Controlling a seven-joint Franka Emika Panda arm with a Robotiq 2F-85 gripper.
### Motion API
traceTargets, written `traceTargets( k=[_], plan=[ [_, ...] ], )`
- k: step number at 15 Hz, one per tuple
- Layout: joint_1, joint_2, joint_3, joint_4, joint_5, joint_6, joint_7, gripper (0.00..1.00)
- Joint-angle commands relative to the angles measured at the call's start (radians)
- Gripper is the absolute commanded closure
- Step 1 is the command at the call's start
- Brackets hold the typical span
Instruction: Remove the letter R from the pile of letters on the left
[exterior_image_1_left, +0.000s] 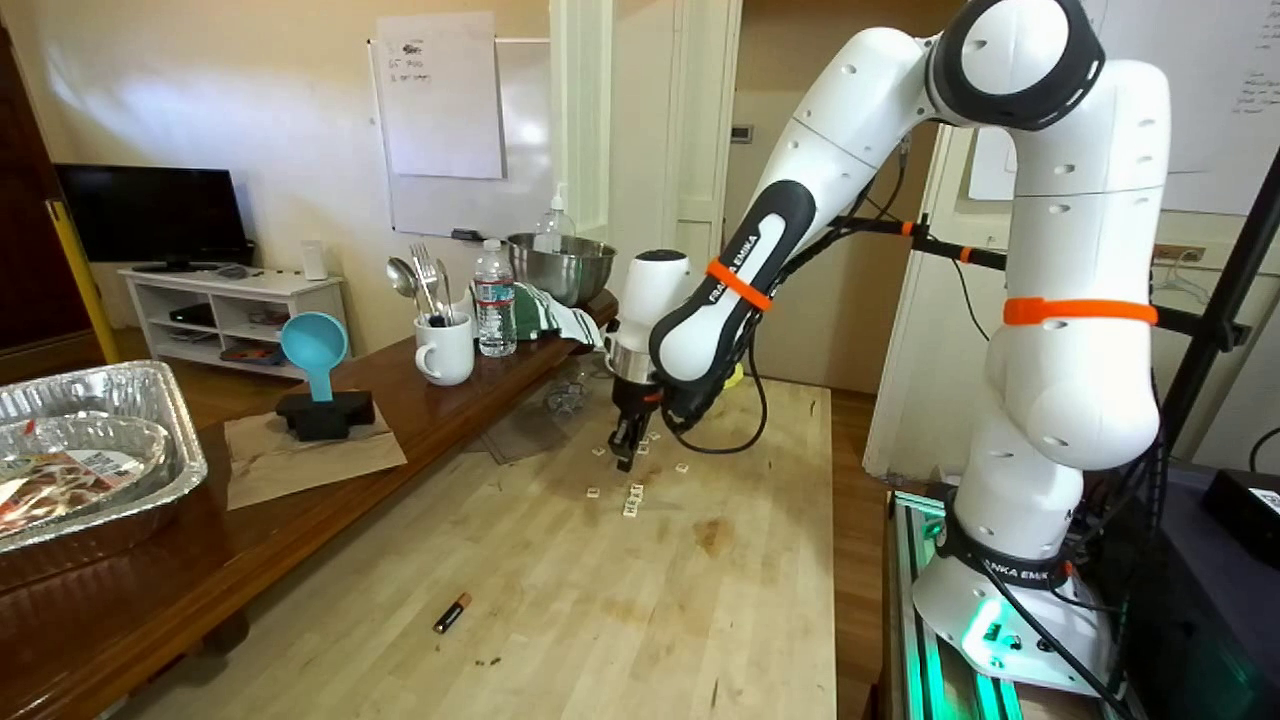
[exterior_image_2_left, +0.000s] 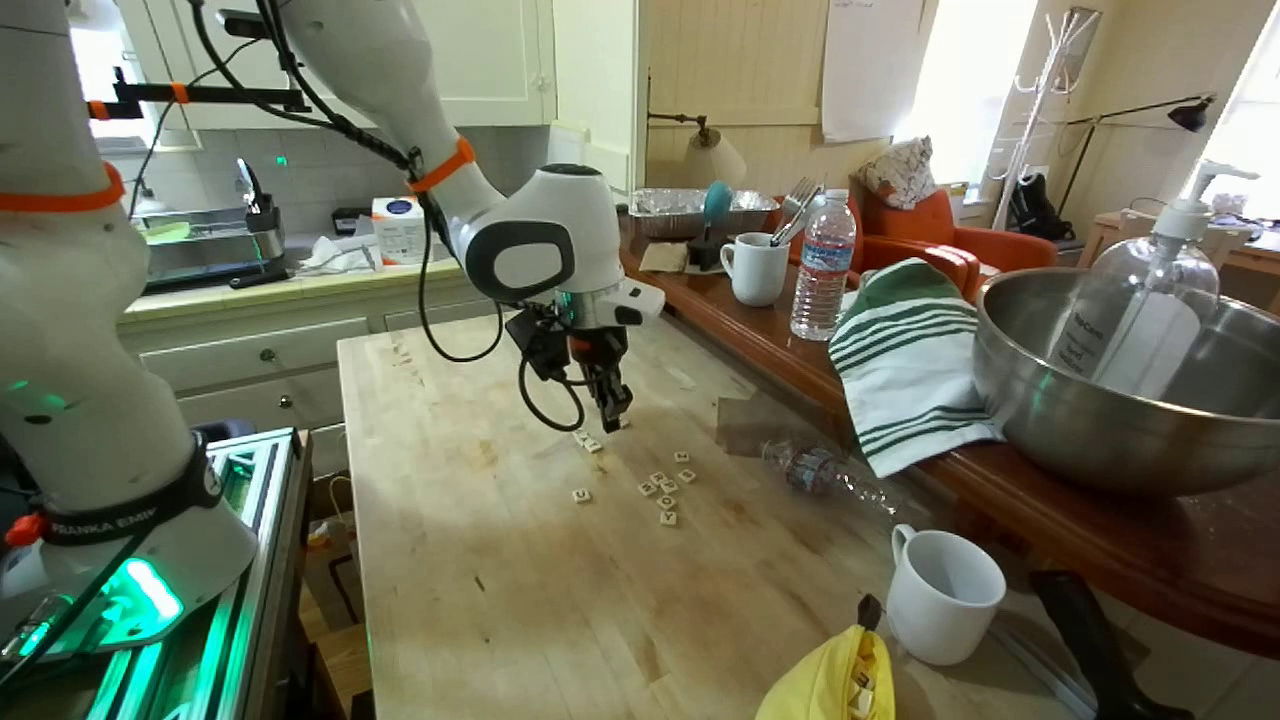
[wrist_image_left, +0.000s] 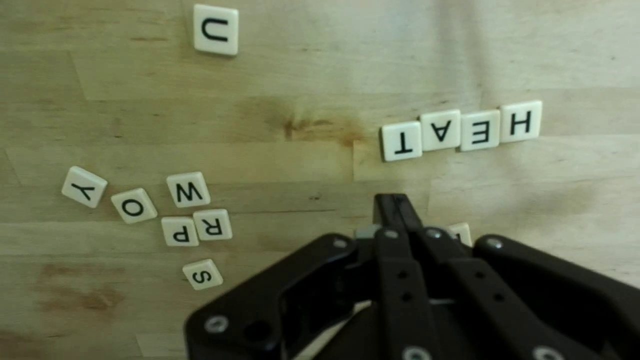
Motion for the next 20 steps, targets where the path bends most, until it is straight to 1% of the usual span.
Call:
traceTargets(
  k=[1,6,15,20],
  plan=[
    [-0.002,-0.01,0.032,-0.007,0.053,0.012,-0.042,1.0],
    [-0.002,0.031,0.059,0.03,0.079,0.029,-0.075,1.0],
    [-0.011,0.121,0.084,0.104,0.104,0.049,-0.114,1.0],
    [-0.01,0.17,0.069,0.131,0.077,0.056,-0.098,1.0]
  ],
)
